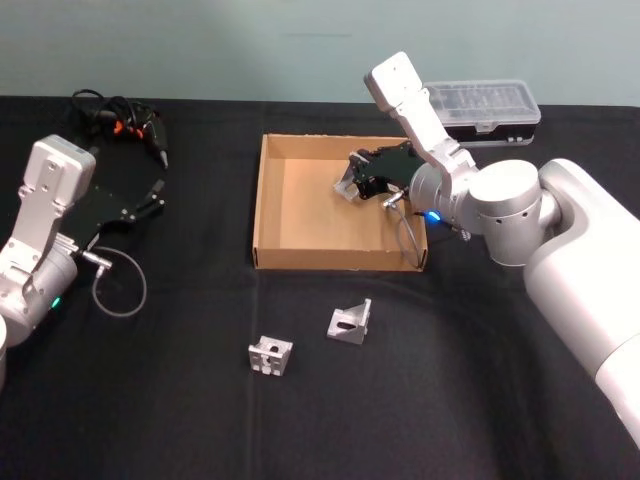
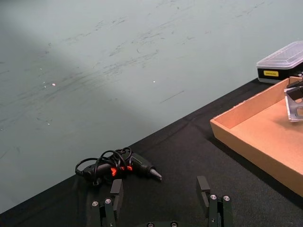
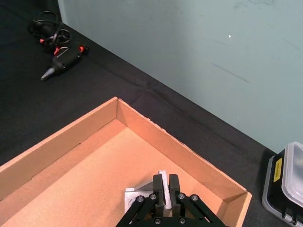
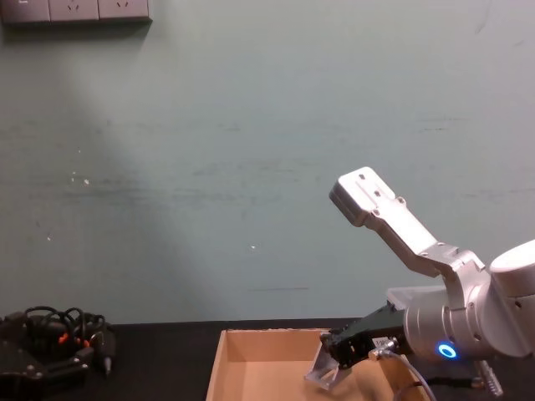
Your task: Use one hand to pick up the angle iron from the table and place it into the box.
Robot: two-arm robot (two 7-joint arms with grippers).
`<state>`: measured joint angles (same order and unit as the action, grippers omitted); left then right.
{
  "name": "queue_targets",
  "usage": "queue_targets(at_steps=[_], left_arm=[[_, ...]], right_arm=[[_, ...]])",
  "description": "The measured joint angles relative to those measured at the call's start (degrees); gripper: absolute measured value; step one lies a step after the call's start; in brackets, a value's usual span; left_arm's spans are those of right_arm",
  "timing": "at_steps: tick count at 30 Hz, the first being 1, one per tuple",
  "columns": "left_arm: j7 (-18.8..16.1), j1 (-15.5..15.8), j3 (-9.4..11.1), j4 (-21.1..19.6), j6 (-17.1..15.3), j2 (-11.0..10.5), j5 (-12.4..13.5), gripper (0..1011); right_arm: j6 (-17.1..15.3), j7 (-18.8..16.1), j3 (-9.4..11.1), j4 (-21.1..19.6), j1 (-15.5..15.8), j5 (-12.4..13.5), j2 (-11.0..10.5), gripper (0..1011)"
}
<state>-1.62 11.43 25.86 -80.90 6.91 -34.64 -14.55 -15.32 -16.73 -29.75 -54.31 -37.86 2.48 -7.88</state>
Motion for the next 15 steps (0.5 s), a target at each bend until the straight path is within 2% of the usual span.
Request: queue_targets(at_steps=[7, 13, 15], left_arm=[[0.0, 0.0, 0.0, 0.0, 0.0, 0.0, 0.0, 1011], [0.0, 0.0, 0.0, 0.0, 0.0, 0.0, 0.0, 1011], [0.0, 0.0, 0.0, 0.0, 0.0, 0.0, 0.0, 1011]], right_arm=[[0.0, 0.0, -0.1, -0.1, 0.0, 0.0, -0.1, 90], [0.0, 0.0, -0.1, -0.3, 0.1, 0.0, -0.2, 224], [0.0, 0.0, -0.1, -0.3, 0.1, 0.0, -0.2, 299]])
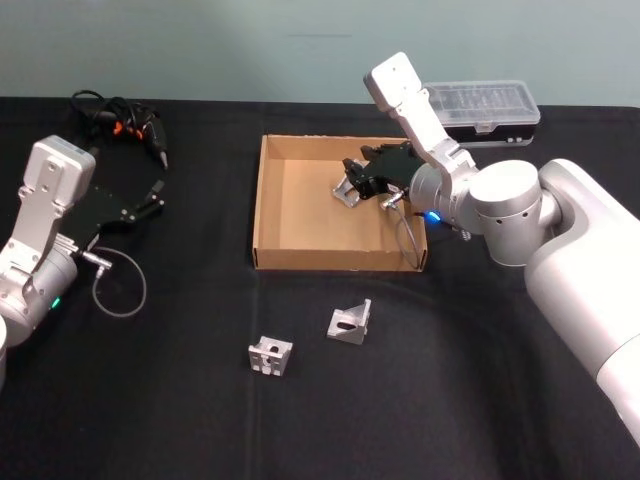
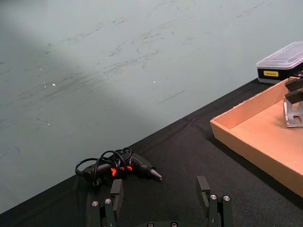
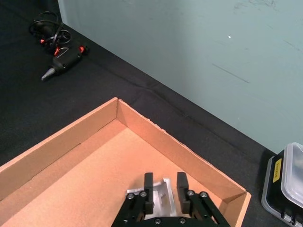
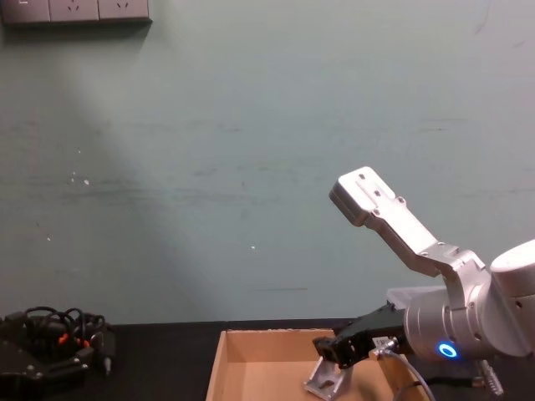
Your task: Use one hand to pick up the angle iron from the table and place it into the box.
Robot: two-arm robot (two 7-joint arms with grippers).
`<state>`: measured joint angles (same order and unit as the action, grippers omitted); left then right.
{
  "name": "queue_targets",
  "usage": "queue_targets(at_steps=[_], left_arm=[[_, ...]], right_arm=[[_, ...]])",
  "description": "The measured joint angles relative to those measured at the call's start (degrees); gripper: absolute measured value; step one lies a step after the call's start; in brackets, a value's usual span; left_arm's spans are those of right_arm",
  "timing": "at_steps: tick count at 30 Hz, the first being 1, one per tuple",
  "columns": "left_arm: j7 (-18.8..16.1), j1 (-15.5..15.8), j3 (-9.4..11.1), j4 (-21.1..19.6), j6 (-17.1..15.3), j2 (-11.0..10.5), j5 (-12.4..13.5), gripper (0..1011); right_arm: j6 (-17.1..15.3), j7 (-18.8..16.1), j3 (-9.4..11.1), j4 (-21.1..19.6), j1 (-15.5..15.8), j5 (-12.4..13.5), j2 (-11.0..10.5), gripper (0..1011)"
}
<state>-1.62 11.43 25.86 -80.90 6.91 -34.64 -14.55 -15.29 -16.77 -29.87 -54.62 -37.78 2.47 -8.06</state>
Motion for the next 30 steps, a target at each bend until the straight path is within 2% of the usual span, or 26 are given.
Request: queue_targets(at_steps=[3, 8, 12, 14, 16, 18, 19, 21, 24, 25, 28, 30], left_arm=[[0.0, 0.0, 0.0, 0.0, 0.0, 0.0, 0.0, 1011], [0.0, 0.0, 0.0, 0.0, 0.0, 0.0, 0.0, 1011], [0.0, 0.0, 0.0, 0.0, 0.0, 0.0, 0.0, 1011], [0.0, 0.0, 0.0, 0.0, 0.0, 0.0, 0.0, 1011], [0.0, 0.0, 0.0, 0.0, 0.0, 0.0, 0.0, 1011], [0.0, 0.0, 0.0, 0.0, 0.0, 0.0, 0.0, 1011], [0.0, 0.0, 0.0, 0.0, 0.0, 0.0, 0.0, 1011], [0.0, 0.0, 0.0, 0.0, 0.0, 0.0, 0.0, 1011], [0.0, 0.0, 0.0, 0.0, 0.0, 0.0, 0.0, 1011], [0.0, 0.0, 0.0, 0.0, 0.0, 0.0, 0.0, 1011], [0.0, 0.0, 0.0, 0.0, 0.0, 0.0, 0.0, 1011], [0.0, 0.0, 0.0, 0.0, 0.0, 0.0, 0.0, 1011]], right_arm=[[0.0, 0.0, 0.0, 0.0, 0.0, 0.0, 0.0, 413], [0.0, 0.0, 0.0, -0.1, 0.0, 0.0, 0.0, 531], [0.1, 0.0, -0.1, -0.1, 0.1, 0.0, -0.1, 695], [0.2, -0.2, 0.4, -1.1, 0.7, 0.1, -0.3, 731], [0.3, -0.6, 1.4, -3.2, 1.8, 0.4, -1.0, 809], [0.3, -1.3, 2.6, -6.3, 3.3, 1.0, -2.0, 837], [0.3, -1.3, 2.6, -6.3, 3.3, 1.0, -2.0, 898], [0.5, -2.3, 3.7, -9.9, 5.1, 1.8, -3.1, 946], [2.4, -5.2, 5.1, -16.7, 8.7, 3.2, -6.0, 997], [2.4, -5.2, 5.1, -16.7, 8.7, 3.2, -6.0, 1003], [5.2, -8.9, 6.3, -23.6, 12.9, 5.4, -9.9, 1003], [6.1, -10.5, 6.7, -26.0, 14.5, 6.6, -11.6, 1003]])
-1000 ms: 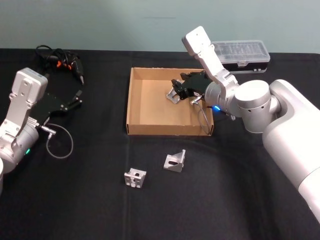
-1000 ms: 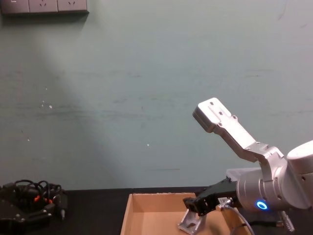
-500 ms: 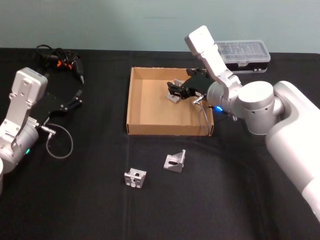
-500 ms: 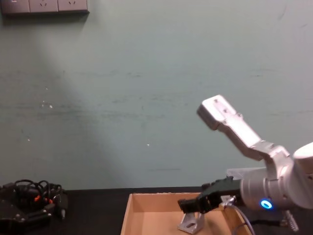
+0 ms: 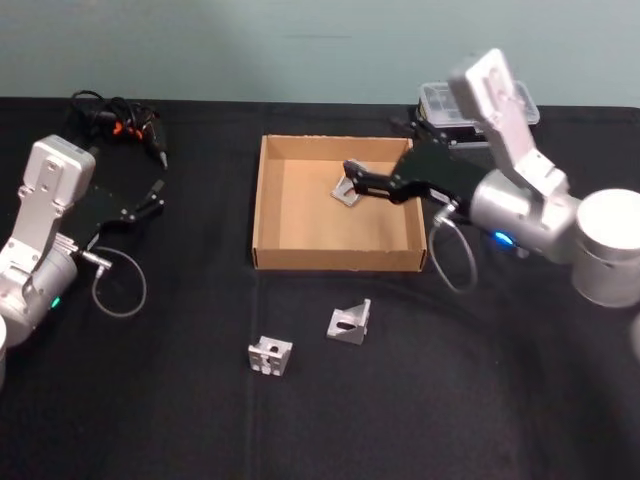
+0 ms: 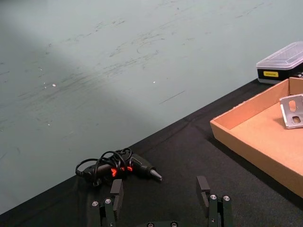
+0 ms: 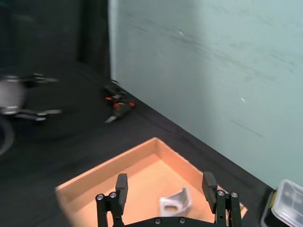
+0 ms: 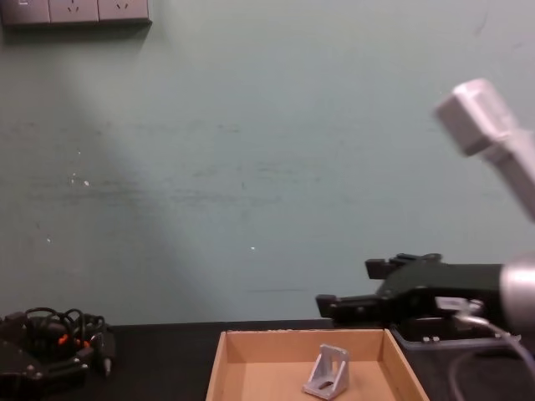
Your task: Use one hand to pick up the angle iron from the table and place it into the box.
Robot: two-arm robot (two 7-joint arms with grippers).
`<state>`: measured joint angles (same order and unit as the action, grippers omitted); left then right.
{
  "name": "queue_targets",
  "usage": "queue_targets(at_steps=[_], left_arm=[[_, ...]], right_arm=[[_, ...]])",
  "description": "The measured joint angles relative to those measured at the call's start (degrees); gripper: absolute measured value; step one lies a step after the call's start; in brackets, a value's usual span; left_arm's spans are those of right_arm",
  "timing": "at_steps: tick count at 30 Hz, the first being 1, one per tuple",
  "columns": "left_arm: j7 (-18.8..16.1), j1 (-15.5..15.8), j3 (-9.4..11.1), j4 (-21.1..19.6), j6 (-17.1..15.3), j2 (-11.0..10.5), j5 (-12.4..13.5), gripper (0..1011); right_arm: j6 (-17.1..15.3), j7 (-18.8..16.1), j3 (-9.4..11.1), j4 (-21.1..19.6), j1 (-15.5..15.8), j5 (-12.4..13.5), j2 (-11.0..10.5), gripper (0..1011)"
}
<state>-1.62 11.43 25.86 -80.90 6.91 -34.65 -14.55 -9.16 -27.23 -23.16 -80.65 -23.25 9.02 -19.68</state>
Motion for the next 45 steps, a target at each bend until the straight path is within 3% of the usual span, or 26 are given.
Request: queue_targets(at_steps=[4, 6, 7, 10, 16, 19, 26, 45], left_arm=[[0.0, 0.0, 0.0, 0.0, 0.0, 0.0, 0.0, 1011], [0.0, 0.0, 0.0, 0.0, 0.0, 0.0, 0.0, 1011], [0.0, 0.0, 0.0, 0.0, 0.0, 0.0, 0.0, 1011], [0.0, 0.0, 0.0, 0.0, 0.0, 0.0, 0.0, 1011], [0.0, 0.0, 0.0, 0.0, 0.0, 0.0, 0.0, 1011], [0.0, 0.0, 0.0, 0.0, 0.0, 0.0, 0.0, 1011], [0.0, 0.0, 0.0, 0.0, 0.0, 0.0, 0.0, 1011], [0.0, 0.0, 0.0, 0.0, 0.0, 0.0, 0.0, 1011]], right_arm=[[4.3, -4.3, 1.0, -5.8, 5.1, 3.1, -4.9, 1003], [6.9, -6.2, 1.1, -7.7, 7.5, 4.1, -7.3, 1003], [6.9, -6.2, 1.1, -7.7, 7.5, 4.1, -7.3, 1003], [10.5, -9.7, 1.1, -10.1, 11.4, 5.9, -11.2, 1003], [13.8, -14.9, -0.8, -11.1, 14.8, 7.4, -15.7, 1003], [14.6, -15.9, -2.1, -11.0, 15.2, 7.1, -16.7, 1003], [14.6, -15.6, -4.2, -10.3, 14.9, 5.8, -17.1, 1003], [8.0, -10.6, -8.6, -7.1, 11.5, 4.1, -14.3, 1003]])
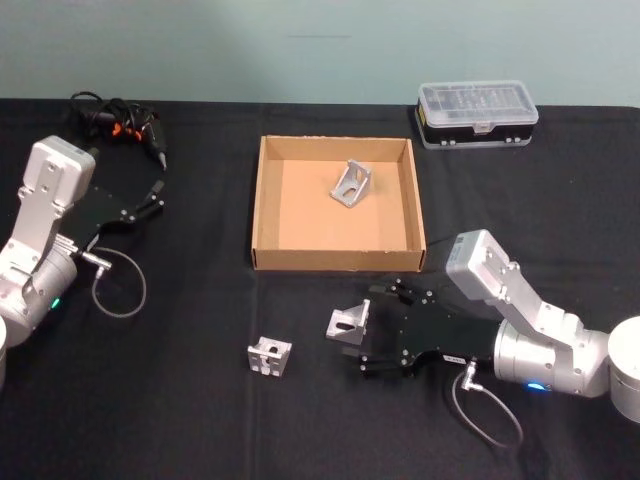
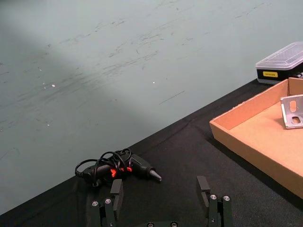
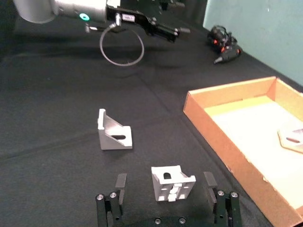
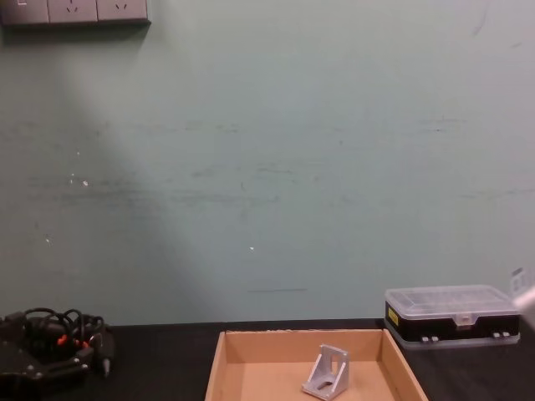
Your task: Use one hand to pick up the angle iron from the table and place it into the box.
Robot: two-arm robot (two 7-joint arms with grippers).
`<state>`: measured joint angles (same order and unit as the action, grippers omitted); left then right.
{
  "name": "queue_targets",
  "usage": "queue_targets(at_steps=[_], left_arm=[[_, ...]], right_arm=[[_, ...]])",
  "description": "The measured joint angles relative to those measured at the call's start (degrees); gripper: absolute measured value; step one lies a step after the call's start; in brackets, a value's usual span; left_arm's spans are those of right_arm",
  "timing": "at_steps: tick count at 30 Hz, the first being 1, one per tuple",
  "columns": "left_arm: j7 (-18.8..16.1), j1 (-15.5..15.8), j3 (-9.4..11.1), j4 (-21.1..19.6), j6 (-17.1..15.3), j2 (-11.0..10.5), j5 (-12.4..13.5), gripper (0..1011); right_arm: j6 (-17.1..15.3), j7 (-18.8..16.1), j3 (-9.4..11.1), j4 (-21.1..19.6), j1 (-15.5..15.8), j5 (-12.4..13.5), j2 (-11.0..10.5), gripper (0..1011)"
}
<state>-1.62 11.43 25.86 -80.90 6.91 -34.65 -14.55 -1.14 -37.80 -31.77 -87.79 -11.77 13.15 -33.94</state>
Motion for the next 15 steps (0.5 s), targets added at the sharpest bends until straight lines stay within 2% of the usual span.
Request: queue_targets(at_steps=[4, 10, 15], left_arm=[[0.0, 0.0, 0.0, 0.0, 0.0, 0.0, 0.0, 1011], [0.0, 0.0, 0.0, 0.0, 0.0, 0.0, 0.0, 1011], [0.0, 0.0, 0.0, 0.0, 0.0, 0.0, 0.0, 1011]], right_arm=[[-2.7, 1.5, -0.5, 0.7, -0.6, -0.2, 1.0, 1003], [-5.2, 2.5, -0.6, 1.1, -1.0, 0.1, 1.8, 1003], [-5.8, 2.5, -0.9, 1.1, -1.0, 0.4, 1.9, 1003]])
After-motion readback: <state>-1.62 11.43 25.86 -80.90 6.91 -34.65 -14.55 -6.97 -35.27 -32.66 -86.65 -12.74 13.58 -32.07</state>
